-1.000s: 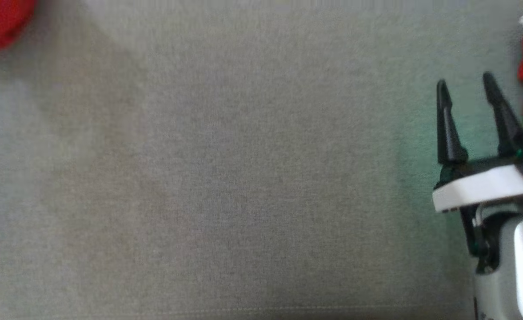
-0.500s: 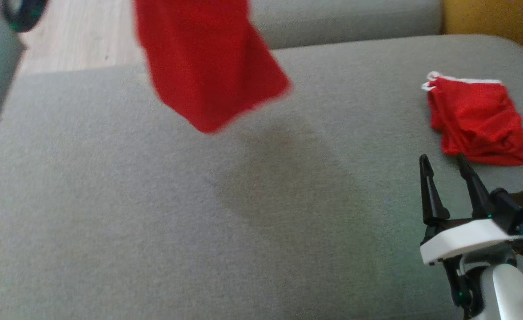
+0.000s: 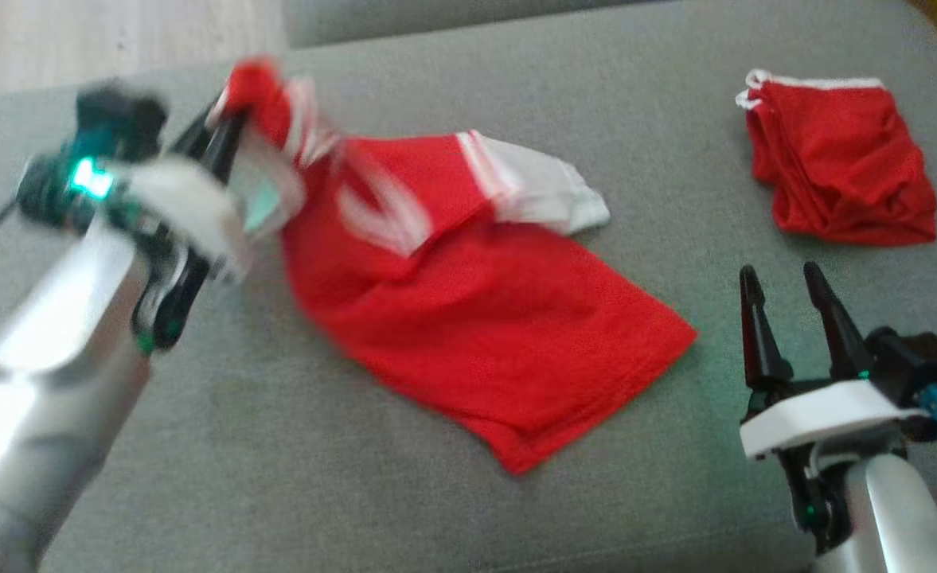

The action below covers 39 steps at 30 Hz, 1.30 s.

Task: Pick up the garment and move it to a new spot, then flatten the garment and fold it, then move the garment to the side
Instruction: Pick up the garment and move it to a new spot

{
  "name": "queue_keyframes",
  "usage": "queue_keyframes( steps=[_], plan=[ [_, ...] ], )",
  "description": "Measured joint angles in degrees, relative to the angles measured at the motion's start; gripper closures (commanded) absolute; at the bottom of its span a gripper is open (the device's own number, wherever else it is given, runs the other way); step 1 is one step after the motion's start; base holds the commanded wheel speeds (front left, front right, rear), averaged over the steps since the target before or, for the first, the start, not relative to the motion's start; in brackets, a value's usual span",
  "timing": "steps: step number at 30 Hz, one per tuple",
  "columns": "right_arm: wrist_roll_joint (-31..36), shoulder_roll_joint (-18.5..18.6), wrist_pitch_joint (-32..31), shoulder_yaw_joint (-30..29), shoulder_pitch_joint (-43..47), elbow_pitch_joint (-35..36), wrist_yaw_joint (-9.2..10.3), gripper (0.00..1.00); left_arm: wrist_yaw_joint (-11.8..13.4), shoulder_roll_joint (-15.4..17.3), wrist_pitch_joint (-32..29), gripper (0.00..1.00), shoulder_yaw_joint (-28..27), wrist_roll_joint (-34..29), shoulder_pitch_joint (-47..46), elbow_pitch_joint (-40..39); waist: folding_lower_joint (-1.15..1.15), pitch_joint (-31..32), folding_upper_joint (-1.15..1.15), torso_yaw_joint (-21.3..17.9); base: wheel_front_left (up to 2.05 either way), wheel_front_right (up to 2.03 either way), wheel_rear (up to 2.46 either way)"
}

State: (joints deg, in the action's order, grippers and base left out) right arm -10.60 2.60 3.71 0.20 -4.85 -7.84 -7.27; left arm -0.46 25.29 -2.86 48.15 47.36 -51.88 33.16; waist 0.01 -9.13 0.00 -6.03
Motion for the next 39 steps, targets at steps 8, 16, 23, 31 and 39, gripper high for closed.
queue_keyframes(
  steps=[8, 16, 23, 31, 39],
  plan=[
    [0.21, 0.00, 0.92, -0.16, -4.07, -0.99, 0.00, 0.00, 1.05, 1.70, 6.27, 0.00, -2.29, 2.59, 5.63, 7.53, 0.00, -5.19, 0.00, -1.98, 0.00, 0.00, 0.00],
    [1.10, 0.00, 1.19, -0.57, -4.01, -2.61, 0.00, 0.00, 1.01, 0.83, 12.00, 0.00, -3.68, 3.02, 6.38, 9.01, -0.01, -3.30, 0.00, -0.36, 0.00, 0.00, 0.00],
    [1.68, 0.00, 1.07, -0.78, -1.81, -3.48, 0.00, 0.00, 1.07, 0.44, 13.79, 0.00, -3.75, 4.58, 11.98, 3.77, -0.02, 2.18, 0.00, 2.27, 0.00, 0.00, 0.00],
    [1.58, -0.01, 0.74, -1.13, 4.57, -3.83, 0.00, 0.00, 7.69, 2.47, 16.14, 0.00, -4.28, 6.09, 28.58, -10.70, -0.03, 8.99, 0.00, 6.12, 0.00, 0.00, 0.00],
    [1.01, -0.04, 0.83, -1.20, 8.37, -2.93, 0.00, 0.00, 17.33, 6.51, 17.14, 0.00, -8.40, 5.24, 46.36, -26.68, -0.03, 11.77, 0.00, 9.51, 0.00, 0.00, 0.00]
  ],
)
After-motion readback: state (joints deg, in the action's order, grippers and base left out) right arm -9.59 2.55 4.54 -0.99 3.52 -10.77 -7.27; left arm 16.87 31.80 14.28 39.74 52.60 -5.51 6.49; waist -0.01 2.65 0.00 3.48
